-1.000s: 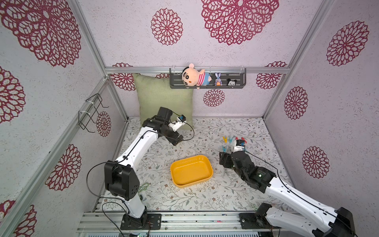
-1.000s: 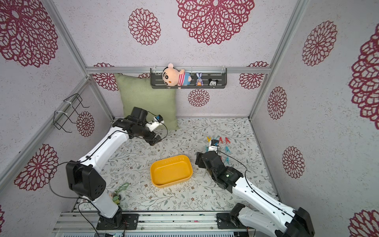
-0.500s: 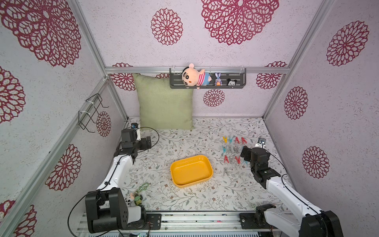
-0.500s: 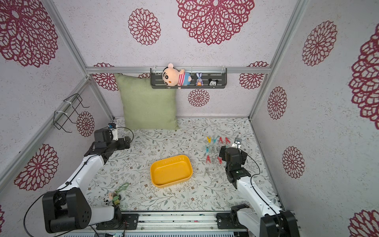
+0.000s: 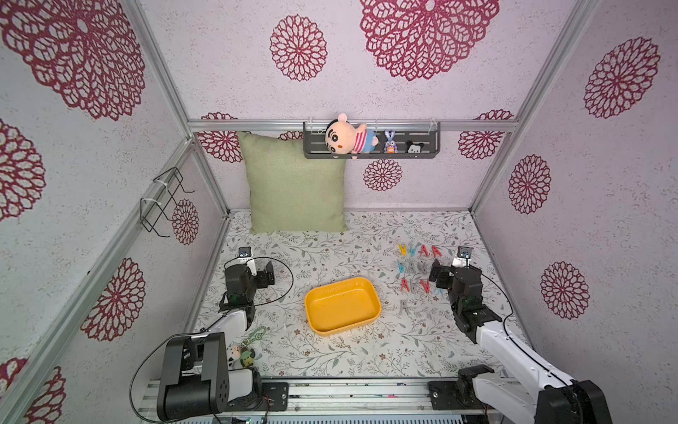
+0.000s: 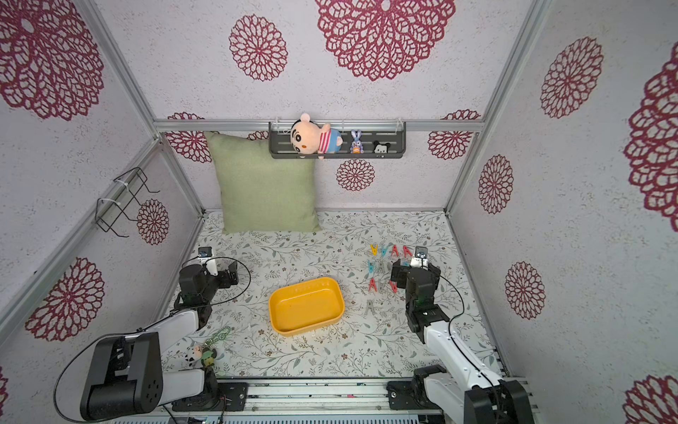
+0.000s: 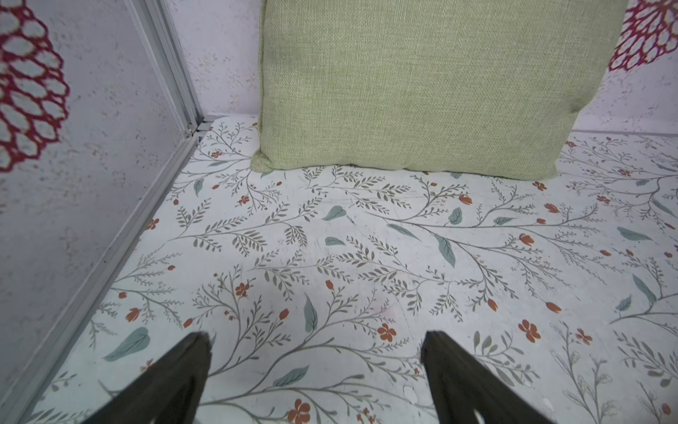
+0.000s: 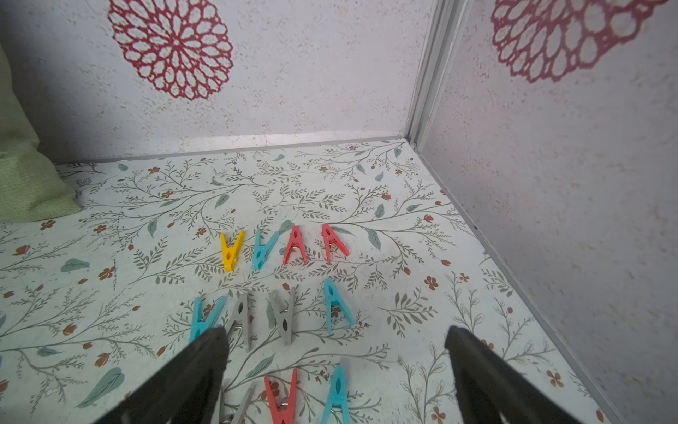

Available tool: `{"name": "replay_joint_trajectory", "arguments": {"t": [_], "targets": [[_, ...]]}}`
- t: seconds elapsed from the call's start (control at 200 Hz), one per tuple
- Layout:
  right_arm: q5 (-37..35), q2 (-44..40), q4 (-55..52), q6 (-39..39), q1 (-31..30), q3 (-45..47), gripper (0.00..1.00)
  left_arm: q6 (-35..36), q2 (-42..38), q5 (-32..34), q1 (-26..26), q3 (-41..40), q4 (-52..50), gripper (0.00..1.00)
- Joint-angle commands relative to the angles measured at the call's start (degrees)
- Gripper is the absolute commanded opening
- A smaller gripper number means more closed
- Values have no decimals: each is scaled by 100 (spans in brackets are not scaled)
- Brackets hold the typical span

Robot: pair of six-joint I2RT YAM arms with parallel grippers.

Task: Take the clothespins out of the storage box
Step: Reset both arms

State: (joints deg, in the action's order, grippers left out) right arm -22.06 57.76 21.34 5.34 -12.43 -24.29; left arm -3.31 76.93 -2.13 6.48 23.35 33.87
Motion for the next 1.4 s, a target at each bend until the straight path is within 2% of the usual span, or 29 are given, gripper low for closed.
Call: {"name": "replay_joint_trajectory", "arguments": {"t": [0.0, 0.085, 0.185, 0.31, 0.58, 0.63, 0.715, 1.396], "targets": [[437, 173, 1210, -420, 178, 323, 99, 51, 640, 130, 2, -376, 1866, 97], [848, 424, 2137, -499, 398, 637, 99, -41, 1308, 338, 15, -567, 3100, 97], [1039, 859, 2966, -550, 558, 928, 99, -220, 1008, 617, 46, -156, 1775, 97], [1337, 1563, 4535, -649, 645, 1363, 99, -335, 1120, 1047, 55, 125, 1414, 97], [1567, 3100, 6084, -860, 708, 1428, 99, -348, 1176, 1040, 55, 101, 1550, 98], [1589, 2972, 5626, -773, 759, 1302, 99, -343, 1175, 1040, 53, 112, 1548, 97], [1533, 3006, 5528, -641, 840, 1226, 99, -341, 1172, 1040, 53, 106, 1545, 97], [1548, 3022, 5578, -649, 856, 1237, 99, -348, 1176, 1040, 54, 111, 1543, 97]]}}
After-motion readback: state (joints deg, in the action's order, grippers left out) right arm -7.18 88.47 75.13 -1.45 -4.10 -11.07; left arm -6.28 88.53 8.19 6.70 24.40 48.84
